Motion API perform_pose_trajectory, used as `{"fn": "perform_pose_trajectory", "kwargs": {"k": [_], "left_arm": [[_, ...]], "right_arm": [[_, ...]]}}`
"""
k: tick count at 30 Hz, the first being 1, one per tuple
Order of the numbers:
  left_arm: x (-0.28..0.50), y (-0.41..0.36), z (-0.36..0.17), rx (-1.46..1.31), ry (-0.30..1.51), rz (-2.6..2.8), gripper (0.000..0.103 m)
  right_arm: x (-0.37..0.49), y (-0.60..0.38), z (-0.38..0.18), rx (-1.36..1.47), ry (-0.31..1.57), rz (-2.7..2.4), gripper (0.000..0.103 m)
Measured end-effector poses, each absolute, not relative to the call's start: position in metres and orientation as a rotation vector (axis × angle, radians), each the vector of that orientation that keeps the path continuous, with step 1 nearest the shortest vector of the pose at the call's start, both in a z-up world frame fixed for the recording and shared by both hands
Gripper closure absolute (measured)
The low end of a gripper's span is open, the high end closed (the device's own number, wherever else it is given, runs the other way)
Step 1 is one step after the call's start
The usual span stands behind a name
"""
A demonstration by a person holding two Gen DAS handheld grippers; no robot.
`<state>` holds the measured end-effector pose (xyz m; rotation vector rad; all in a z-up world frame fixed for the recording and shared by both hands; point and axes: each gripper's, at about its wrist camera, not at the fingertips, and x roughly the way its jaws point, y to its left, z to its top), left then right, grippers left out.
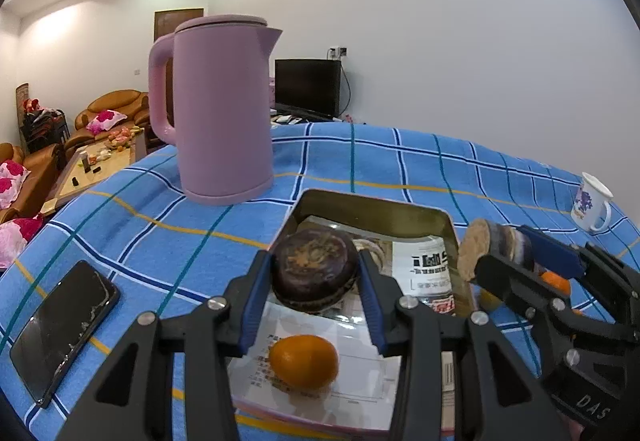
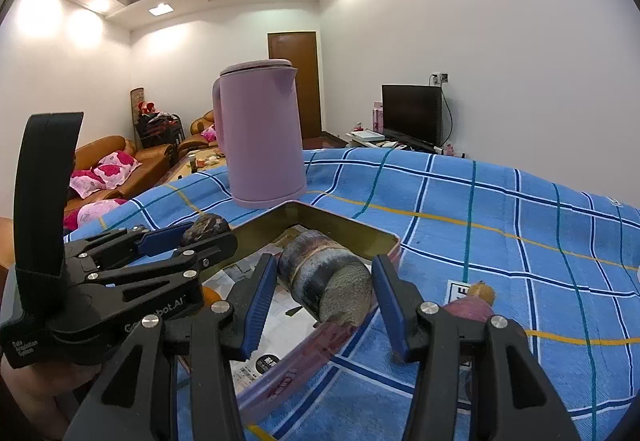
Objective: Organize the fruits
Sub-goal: 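Carry the mangosteen over the tin box while the right tool carries the cylinder there, then open the left tool to drop the mangosteen in the tin while the right tool drops the cylinder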
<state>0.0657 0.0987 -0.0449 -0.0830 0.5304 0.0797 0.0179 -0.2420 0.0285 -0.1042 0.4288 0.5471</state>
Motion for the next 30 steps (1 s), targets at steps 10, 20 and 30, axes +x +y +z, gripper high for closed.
{"fn": "perform_pose_trajectory", "kwargs": {"k": [10,20,30], "left_arm": [[0.071,0.107,-0.048,-0.086,0.565,0.122,0.059],[0.074,0.109,-0.05,-0.078,0.579,0.143,0.059],[0.082,0.111,-0.054,-0.084,0.618,0.145,0.059]], "right_arm": [[0.022,-0.228,0.028,-0.122,0.439,0.565,0.052],[0.03,-0.22,0.025,-0.125,0.476,0.575,0.052],[0.037,-0.214,0.021,-0.137,0.527,0.583,0.052]]}}
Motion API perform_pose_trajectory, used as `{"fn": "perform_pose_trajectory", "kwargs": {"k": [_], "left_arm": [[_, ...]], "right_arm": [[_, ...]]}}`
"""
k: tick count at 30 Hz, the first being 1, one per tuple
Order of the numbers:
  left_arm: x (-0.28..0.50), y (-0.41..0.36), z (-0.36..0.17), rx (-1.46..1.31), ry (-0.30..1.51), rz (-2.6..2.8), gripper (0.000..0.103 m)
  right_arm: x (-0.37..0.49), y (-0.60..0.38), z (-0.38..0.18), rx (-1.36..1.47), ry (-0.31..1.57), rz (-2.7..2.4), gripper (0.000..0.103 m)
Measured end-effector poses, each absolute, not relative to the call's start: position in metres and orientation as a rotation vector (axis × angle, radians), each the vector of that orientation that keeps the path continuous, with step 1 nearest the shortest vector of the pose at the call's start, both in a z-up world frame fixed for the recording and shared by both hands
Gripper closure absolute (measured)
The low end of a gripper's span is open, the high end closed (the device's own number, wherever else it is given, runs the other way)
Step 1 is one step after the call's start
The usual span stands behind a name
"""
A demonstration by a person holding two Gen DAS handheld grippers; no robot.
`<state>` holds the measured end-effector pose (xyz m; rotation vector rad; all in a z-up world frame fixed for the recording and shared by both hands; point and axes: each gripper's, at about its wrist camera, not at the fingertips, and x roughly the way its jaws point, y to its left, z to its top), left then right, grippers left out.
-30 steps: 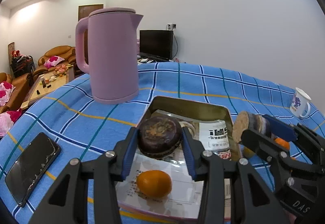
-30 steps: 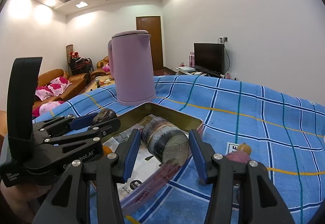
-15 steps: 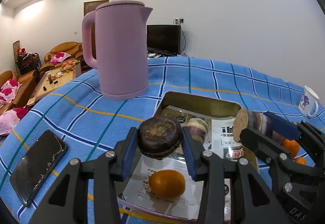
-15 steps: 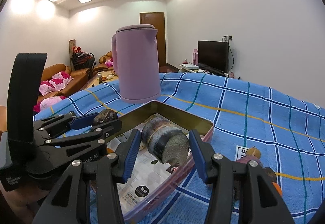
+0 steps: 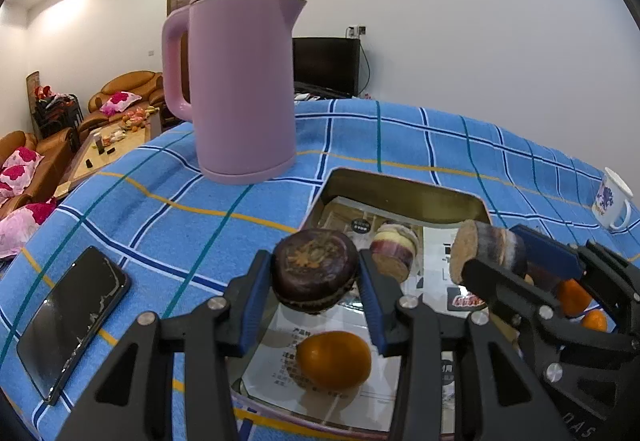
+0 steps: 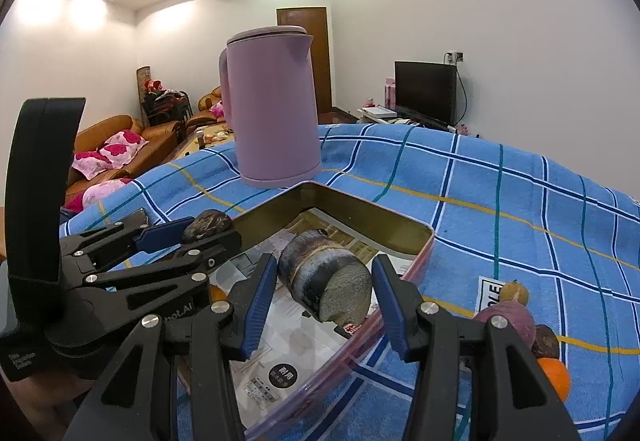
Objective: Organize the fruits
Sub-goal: 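Open the left tool to drop the mangosteen in the tin while the right tool drops the cylinder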
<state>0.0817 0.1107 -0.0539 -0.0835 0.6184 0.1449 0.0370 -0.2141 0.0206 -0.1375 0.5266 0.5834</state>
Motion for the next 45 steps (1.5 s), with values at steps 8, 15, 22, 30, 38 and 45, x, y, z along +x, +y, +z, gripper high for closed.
{"fn": "perform_pose_trajectory", "kwargs": {"k": [8,15,22,30,38,45], "left_arm": [[0.082,0.107,-0.054,-0.066,0.619,0.154,0.058],[0.081,0.108,-0.054,-0.069,0.618,0.147,0.059],[0.081,0.107,-0.054,-0.068,0.613,0.149,0.059],[0.077,0.105,-0.051,-0.062,0.589,0.15,0.059],[0.074,0.104,-0.05,-0.056,0.58,0.134,0.058],[0.076,0.092,-0.051,-0.008,0.599,0.097,0.043]], "right_arm": [[0.044,-0.213,0.017,-0.124,0.565,0.591,0.052],[0.048,-0.214,0.016,-0.115,0.59,0.599,0.052],[0.054,-0.213,0.012,-0.111,0.626,0.61,0.051],[0.052,-0.213,0.012,-0.104,0.617,0.612,0.049],[0.045,-0.225,0.018,-0.067,0.559,0.562,0.034],[0.042,-0.243,0.022,-0.01,0.524,0.483,0.028]]}}
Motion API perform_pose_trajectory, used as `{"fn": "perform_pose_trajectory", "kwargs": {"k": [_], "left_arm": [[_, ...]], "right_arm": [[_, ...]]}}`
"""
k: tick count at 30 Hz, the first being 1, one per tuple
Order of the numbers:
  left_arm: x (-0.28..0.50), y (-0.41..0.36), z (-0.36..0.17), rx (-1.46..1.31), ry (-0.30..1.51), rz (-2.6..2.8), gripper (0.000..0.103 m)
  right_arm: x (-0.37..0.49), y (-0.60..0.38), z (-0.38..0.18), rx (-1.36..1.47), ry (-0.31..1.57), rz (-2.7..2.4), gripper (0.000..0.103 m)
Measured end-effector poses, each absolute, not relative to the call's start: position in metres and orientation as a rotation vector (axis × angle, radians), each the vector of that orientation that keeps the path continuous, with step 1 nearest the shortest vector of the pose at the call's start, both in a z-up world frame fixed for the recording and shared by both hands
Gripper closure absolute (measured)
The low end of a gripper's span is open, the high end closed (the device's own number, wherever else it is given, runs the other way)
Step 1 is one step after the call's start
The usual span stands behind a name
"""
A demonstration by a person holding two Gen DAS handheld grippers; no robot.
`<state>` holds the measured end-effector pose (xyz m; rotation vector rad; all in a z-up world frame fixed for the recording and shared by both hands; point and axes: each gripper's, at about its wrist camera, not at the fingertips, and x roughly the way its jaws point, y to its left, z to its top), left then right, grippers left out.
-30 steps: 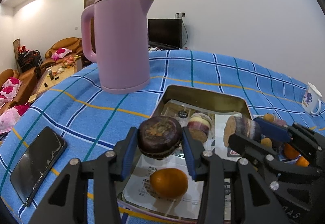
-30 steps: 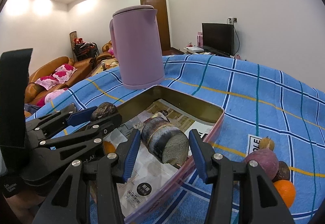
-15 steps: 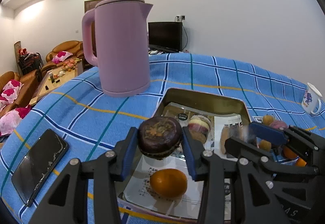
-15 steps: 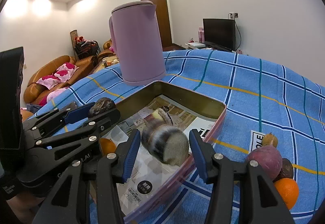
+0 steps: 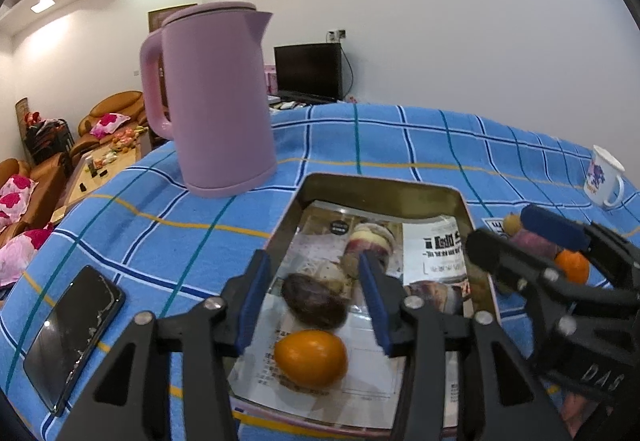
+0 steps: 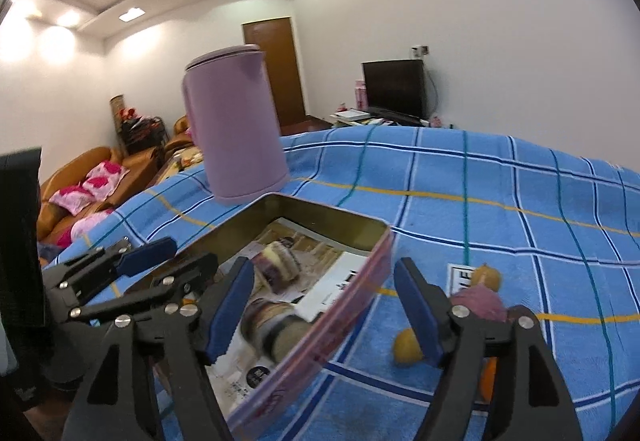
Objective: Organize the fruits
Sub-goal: 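Open the left tool to drop the mangosteen in the tin while the right tool drops the cylinder, then move both tools to the fruit pile and grasp an orange with the right tool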
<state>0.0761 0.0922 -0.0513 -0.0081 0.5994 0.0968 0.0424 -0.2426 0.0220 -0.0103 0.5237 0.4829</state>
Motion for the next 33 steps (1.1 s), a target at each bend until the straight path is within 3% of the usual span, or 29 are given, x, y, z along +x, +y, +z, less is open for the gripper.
{"fn": "perform_pose_trajectory", "kwargs": {"k": [2,19,31,33], "left_arm": [[0.076,0.087,-0.052,0.01,0.605,0.089,0.028],[0.056,0.06,-0.043,0.003,0.534,0.046,0.026],[0.055,0.016,-0.042,0.049,0.536,-0.021,0.023],[0.057,0.014,-0.042,0.048,0.538,-0.023,0.022]], "right_arm": [[0.045,-0.248,0.022,0.011,0.531,0.463,0.028],[0.025,-0.354,0.023,0.007,0.566,0.265,0.028],[0.009,-0.367,0.013,-0.007,0.662,0.356,0.028],[0.009,-0.365,0.01,-0.013,0.685,0.371,0.033]]}}
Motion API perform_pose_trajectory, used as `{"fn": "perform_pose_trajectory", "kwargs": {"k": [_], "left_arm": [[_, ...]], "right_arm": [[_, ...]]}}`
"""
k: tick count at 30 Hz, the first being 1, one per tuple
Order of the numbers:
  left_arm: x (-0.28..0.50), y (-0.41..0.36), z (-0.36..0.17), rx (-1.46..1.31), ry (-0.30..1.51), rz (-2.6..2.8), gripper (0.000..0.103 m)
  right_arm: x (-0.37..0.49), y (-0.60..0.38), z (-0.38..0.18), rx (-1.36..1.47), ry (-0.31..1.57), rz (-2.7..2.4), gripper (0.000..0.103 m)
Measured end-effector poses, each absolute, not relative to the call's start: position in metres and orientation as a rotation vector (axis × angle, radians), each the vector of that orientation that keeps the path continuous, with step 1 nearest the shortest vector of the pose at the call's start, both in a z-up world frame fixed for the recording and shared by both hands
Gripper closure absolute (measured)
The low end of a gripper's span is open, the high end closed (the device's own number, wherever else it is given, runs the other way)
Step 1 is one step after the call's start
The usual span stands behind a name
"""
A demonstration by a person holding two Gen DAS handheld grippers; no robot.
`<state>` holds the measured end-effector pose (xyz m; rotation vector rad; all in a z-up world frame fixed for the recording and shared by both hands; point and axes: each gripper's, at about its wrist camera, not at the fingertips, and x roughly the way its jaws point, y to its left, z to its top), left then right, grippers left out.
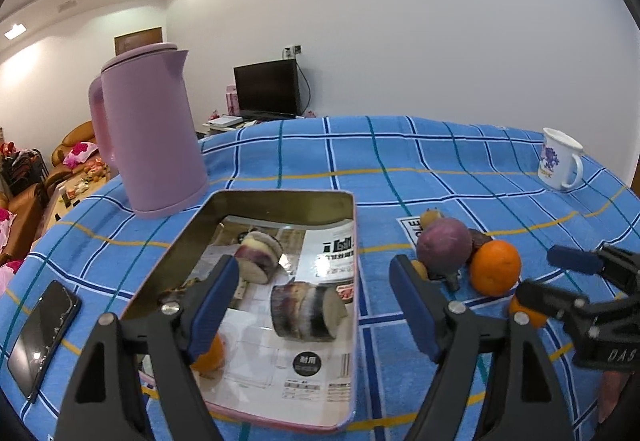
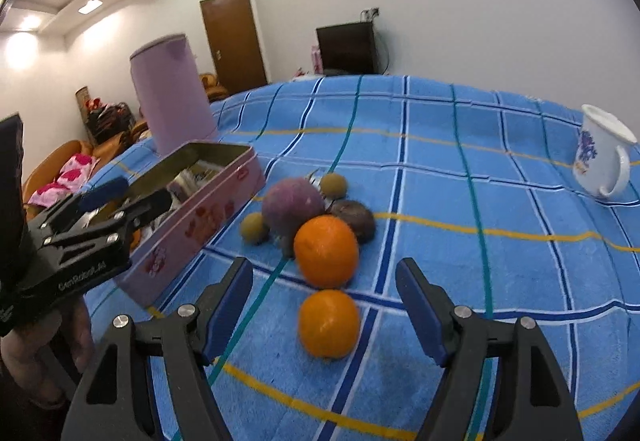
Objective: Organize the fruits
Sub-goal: 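Move both tools to the fruit pile and grasp an orange with the right tool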
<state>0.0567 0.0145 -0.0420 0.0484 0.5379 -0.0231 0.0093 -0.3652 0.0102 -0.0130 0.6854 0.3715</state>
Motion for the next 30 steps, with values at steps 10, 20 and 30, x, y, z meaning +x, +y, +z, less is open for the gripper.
{"fn": "perform_pose_trajectory", "kwargs": {"k": [10,20,30], "left_arm": [[0.062,0.001,-0.042,0.063,0.546,-0.046,0.022],[0.068,-0.016,-0.043,0.061,0.565,-0.089,0.022],[0.07,-0.063,-0.044,0.099,0.574,-0.194,0.022]], "right_arm": [[0.014,-0.363,-0.002,-0.057,0.778,0.38,0.048],[0.016,-0.372,-0.002,-0.045,0.784,0.353,0.066],[0.028,-0.41,0.013,-0.029,0.698,0.149,0.067]]}}
